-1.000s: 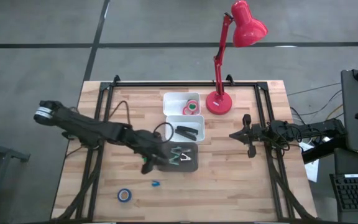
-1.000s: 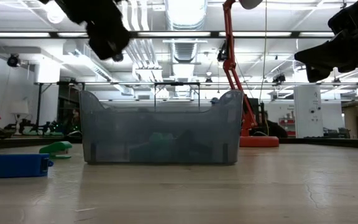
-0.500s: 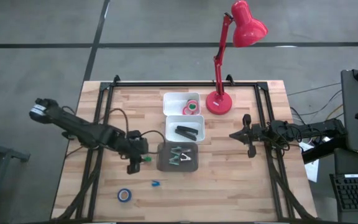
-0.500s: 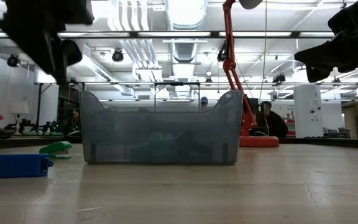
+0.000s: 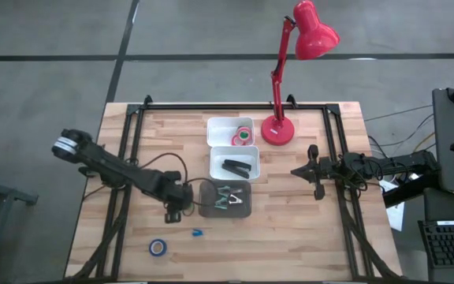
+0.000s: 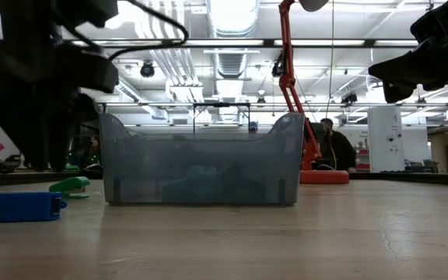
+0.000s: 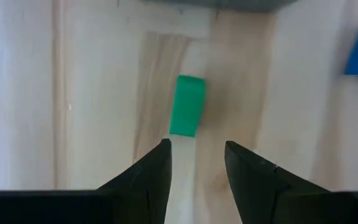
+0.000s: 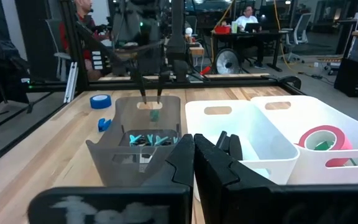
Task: Pick and place Stapler, Stapler remover, tape
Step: Put the green stapler remover into the black bin
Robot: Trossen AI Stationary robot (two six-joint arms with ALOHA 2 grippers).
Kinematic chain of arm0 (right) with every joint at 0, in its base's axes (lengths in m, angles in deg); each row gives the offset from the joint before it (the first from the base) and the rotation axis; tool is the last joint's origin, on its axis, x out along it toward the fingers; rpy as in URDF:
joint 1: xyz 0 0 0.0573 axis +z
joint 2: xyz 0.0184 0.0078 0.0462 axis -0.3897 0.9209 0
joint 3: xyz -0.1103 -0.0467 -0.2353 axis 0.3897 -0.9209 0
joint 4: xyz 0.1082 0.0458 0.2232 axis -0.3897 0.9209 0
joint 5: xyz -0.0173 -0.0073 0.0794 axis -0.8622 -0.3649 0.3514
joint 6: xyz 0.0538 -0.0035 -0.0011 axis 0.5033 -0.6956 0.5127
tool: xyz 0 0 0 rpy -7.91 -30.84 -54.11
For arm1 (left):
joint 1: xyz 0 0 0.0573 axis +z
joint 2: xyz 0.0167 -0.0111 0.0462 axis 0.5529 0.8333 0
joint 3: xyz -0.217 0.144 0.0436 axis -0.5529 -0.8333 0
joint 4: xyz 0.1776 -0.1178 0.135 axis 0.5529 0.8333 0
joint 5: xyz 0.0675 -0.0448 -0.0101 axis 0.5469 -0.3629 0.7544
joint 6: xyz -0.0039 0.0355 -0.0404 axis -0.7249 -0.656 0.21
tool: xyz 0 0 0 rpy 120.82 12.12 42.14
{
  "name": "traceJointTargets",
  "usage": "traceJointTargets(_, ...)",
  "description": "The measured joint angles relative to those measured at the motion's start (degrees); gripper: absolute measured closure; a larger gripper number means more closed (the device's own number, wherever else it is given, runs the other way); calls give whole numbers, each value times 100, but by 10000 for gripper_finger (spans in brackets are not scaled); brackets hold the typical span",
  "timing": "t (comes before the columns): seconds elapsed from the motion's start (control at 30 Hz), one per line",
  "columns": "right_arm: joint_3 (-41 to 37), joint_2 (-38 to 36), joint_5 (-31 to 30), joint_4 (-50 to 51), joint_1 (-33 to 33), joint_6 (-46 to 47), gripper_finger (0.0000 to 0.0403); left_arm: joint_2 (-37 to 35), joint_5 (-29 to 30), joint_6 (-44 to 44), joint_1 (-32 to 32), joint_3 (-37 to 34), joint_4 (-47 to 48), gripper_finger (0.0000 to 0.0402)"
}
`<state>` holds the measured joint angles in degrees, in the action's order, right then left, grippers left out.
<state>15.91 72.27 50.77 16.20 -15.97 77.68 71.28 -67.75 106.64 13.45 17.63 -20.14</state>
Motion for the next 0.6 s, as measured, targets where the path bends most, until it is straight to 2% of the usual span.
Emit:
traceJointTargets(0.2, 0, 0, 2, 0, 1, 11, 394, 310, 354, -24, 4, -2, -55, 250)
traceJointTargets(0.6, 1, 0, 1, 0, 1, -3, 394, 492, 383, 15, 4, -4, -401, 250)
